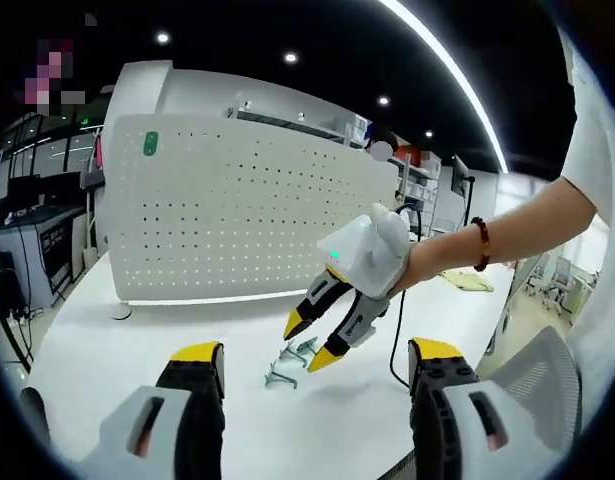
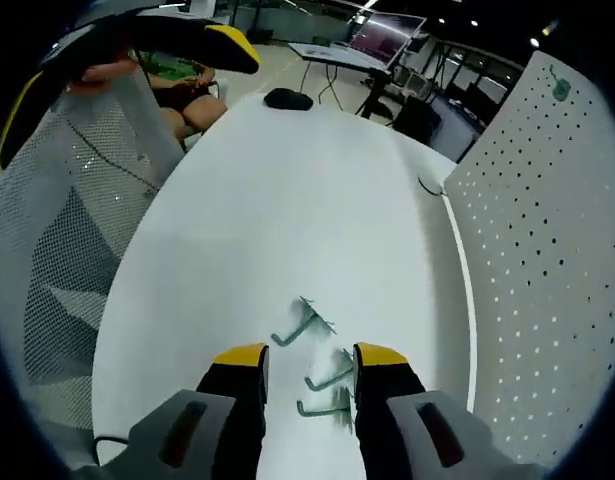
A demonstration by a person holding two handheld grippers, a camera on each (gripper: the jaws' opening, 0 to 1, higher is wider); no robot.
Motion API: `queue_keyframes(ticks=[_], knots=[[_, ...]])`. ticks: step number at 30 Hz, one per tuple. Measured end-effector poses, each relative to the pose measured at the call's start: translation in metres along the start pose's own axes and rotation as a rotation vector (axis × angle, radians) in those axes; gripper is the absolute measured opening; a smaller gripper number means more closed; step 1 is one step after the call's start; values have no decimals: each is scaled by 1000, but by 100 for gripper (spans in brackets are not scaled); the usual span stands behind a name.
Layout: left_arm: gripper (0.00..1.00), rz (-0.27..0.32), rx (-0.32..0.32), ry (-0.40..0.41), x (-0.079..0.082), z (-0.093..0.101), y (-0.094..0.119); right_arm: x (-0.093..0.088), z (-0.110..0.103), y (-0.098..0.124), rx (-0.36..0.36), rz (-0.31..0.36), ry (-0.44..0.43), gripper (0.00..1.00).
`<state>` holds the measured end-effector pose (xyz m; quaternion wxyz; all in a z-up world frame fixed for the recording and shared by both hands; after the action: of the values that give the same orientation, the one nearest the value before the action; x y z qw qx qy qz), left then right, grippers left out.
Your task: Insert the hook assembly into the mounting plate slot until the hook locks in place.
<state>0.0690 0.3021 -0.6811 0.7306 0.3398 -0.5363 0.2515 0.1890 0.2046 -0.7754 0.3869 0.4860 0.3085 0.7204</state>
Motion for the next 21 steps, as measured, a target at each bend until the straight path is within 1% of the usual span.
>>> queue_keyframes(ticks=[3, 8, 11, 16, 21], knots=[[76, -5, -2, 5, -2, 0, 0, 1, 3, -4, 7, 6, -6, 33], [76, -8, 10, 18, -4, -2, 2, 1, 9, -10, 10, -6, 15, 31], [76, -15, 13, 22, -6, -4, 2, 2, 12, -14, 16, -5, 27, 26], [75, -16, 22, 34, -7, -6, 4, 2, 15, -18, 23, -11, 52, 21], [75, -28, 24, 38, -9, -9, 5, 4, 17, -24, 37, -8, 73, 19]])
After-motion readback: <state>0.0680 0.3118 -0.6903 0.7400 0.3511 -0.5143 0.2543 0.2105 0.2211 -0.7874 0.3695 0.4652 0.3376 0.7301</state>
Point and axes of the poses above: the point that each gripper's makers call its tool centre point, and the gripper's own axes: y roughly backward along the fingers, z roughly to its right, x roughly out of its top, the point moved 5 cm from there along y, roughly backward along the fingers, and after that the axes turned 6 degrees about -x, right-handed, at the moved point
